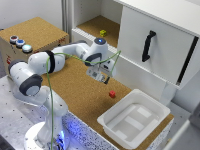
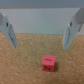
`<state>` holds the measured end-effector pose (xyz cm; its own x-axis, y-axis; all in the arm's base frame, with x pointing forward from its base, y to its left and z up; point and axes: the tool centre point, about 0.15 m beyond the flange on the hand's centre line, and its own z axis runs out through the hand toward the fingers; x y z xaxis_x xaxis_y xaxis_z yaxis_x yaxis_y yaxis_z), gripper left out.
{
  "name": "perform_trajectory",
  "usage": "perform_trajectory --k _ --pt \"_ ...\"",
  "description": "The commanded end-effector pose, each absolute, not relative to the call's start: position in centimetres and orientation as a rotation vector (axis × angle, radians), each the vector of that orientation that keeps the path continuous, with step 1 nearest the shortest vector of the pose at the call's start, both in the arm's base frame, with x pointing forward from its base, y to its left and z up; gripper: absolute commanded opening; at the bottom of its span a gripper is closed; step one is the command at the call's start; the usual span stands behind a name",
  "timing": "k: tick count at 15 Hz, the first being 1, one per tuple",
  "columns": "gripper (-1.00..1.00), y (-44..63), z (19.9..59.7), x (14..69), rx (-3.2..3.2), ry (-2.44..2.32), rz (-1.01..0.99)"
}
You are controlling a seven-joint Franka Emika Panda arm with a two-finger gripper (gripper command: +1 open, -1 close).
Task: Sweep the pink block to the left
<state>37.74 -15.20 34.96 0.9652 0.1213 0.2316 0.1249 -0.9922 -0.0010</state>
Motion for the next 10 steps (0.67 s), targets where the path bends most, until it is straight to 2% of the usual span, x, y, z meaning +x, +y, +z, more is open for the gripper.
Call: perform_trajectory --k 1,10 --pt "-1.00 -20.3 32.2 41.0 -3.064 -0.370 -0.278" --pt "-1.00 -20.5 28.7 41.3 -3.076 -0.282 -0.222"
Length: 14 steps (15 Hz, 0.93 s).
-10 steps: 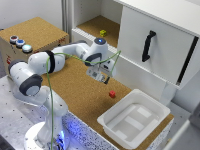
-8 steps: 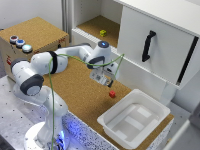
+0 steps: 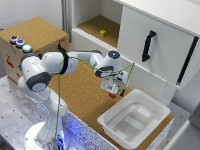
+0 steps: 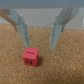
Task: Sweep the pink block to the left
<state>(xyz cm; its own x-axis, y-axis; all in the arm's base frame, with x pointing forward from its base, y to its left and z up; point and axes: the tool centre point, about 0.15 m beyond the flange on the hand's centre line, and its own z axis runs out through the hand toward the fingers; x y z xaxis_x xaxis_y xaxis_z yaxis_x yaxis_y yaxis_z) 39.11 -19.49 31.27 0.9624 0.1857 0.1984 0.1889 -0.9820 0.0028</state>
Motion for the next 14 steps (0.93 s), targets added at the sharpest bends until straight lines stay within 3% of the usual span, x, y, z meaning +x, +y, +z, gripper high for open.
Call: perform_trajectory --k 1,14 --pt "-1.00 -20.5 28.2 41.5 -3.066 -0.268 -0.220" --pt "-1.00 -19.5 22.4 44.4 -3.043 -0.254 -0.174"
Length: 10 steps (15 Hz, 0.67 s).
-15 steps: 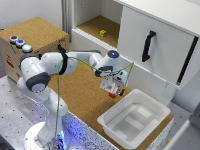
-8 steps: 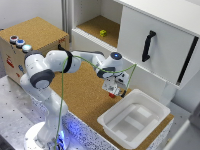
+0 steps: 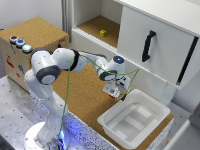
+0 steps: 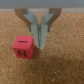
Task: Sweep the pink block to the left
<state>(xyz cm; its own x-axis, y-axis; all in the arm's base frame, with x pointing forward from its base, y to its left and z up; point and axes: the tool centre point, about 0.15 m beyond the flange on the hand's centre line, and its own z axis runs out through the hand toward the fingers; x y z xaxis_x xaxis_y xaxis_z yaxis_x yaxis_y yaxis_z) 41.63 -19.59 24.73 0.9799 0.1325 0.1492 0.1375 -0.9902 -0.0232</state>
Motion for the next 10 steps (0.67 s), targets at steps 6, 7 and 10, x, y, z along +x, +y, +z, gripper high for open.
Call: perform_trajectory --k 6,7,10 --pt "-1.00 -18.2 20.6 44.8 -3.067 -0.311 -0.101" --pt "-1.00 -17.8 20.7 44.8 -3.068 -0.324 -0.104" --pt "-1.00 -16.8 21.1 44.9 -3.067 -0.331 -0.106"
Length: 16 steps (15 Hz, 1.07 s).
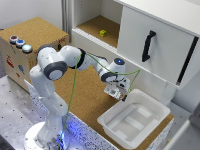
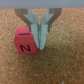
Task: Sweep the pink block to the left
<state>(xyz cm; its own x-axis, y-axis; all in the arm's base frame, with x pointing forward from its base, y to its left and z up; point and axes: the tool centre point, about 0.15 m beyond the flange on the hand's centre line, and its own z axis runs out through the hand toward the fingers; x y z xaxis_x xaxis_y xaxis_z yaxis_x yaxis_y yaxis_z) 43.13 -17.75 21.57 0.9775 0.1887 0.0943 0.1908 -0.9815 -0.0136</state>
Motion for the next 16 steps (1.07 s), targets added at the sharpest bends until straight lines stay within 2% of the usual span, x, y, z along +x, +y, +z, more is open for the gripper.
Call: perform_trajectory --k 1,16 --pt "-1.00 -16.3 21.2 44.8 -3.066 -0.346 -0.110" --pt "-1.00 -9.1 20.9 42.0 -3.035 -0.331 -0.075"
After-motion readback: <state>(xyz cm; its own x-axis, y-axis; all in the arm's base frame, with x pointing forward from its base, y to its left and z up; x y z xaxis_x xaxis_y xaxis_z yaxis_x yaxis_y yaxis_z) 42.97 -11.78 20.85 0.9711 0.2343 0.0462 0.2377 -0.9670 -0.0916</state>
